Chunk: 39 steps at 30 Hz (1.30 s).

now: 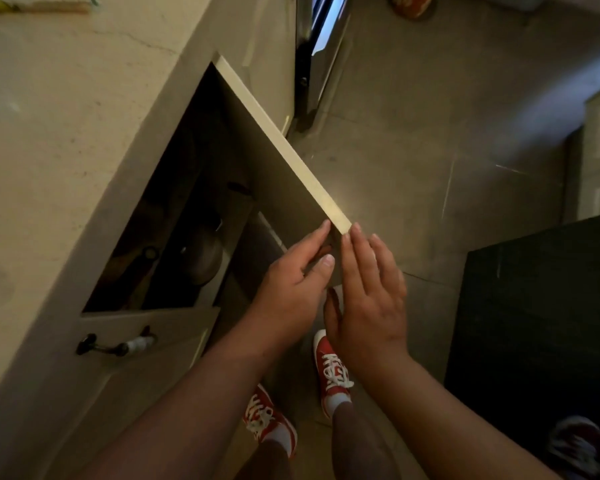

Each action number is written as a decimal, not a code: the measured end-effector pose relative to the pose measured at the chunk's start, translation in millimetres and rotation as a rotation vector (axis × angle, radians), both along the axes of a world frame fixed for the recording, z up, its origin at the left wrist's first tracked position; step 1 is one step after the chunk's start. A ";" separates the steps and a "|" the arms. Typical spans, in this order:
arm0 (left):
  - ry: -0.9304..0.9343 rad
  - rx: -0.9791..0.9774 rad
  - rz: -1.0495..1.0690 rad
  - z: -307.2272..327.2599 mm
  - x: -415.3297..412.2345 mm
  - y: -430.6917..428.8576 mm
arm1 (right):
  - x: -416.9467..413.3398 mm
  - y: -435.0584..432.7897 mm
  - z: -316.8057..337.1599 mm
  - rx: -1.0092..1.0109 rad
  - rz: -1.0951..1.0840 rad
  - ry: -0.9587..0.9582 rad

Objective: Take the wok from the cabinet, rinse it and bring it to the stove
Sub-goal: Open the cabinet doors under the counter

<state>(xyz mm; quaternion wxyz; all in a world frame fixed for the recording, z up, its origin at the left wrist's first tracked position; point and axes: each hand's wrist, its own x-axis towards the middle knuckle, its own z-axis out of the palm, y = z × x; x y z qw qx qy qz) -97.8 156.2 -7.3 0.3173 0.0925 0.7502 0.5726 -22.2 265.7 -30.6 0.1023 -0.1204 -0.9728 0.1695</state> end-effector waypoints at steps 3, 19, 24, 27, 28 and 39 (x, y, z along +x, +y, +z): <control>0.162 -0.076 -0.080 0.0 -7.8 14.4 | -5.0 9.2 1.2 0.138 -0.042 -0.126; 1.026 -0.776 -0.418 -6.0 -121.2 56.9 | -68.9 103.2 -9.0 0.197 -0.165 -0.106; 1.027 -0.809 -0.385 -5.2 -142.3 88.0 | -107.0 151.0 -9.1 0.168 -0.136 -0.068; 1.027 -0.826 -0.345 -5.6 -153.5 105.2 | -129.7 177.3 -8.8 0.148 -0.084 -0.048; 1.028 -0.836 -0.334 -6.2 -156.5 109.8 | -136.5 185.1 -8.8 0.141 -0.071 -0.045; 0.793 -0.824 -0.187 -9.1 -152.6 81.9 | -170.5 198.3 -5.6 0.177 0.002 0.050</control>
